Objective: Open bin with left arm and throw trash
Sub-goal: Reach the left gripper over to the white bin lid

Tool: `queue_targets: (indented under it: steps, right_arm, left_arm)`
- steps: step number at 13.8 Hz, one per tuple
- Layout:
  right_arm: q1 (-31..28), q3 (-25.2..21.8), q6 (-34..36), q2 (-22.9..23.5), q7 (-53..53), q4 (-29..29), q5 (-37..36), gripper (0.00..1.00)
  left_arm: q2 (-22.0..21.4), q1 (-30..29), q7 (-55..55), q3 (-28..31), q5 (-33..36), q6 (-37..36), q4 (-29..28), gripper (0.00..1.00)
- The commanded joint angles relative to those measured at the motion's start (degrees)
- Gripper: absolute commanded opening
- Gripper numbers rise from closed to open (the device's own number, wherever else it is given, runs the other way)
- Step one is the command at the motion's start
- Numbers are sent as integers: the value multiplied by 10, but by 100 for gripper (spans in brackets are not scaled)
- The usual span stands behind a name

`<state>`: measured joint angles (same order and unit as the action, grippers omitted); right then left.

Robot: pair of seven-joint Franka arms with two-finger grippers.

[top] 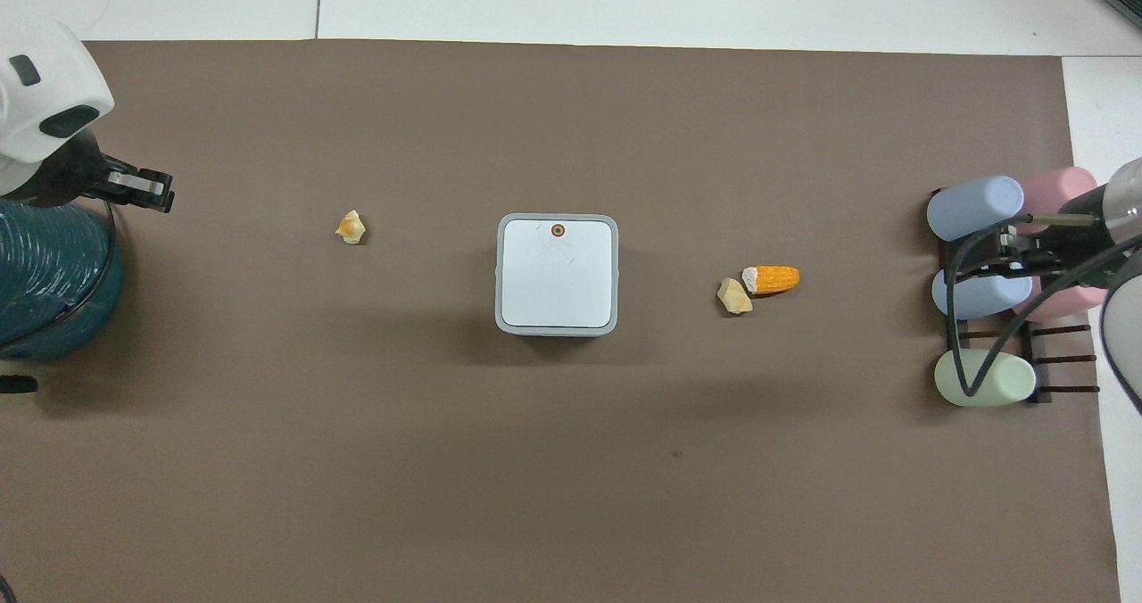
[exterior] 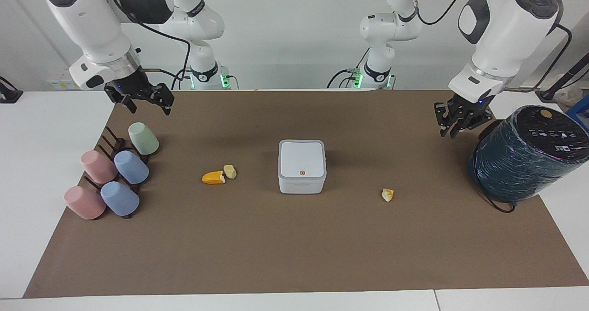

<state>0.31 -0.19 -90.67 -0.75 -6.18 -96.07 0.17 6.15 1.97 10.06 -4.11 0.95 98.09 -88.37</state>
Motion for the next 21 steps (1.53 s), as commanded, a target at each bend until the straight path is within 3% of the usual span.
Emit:
queue_targets:
  steps: [1,7,14,21]
  right_arm:
    - [-6,5,3,-8,6,-5,3,100]
    - [-6,5,3,-8,6,-5,3,100]
    - [-6,5,3,-8,6,-5,3,100]
    - [-6,5,3,-8,6,-5,3,100]
  left_arm:
    - [-16,7,-13,3,5,3,-18,0]
    - [-16,46,-62,3,-19,-4,-20,0]
    - [4,127,-194,3,-58,23,-21,0]
    - [56,221,-341,3,-75,120,-12,0]
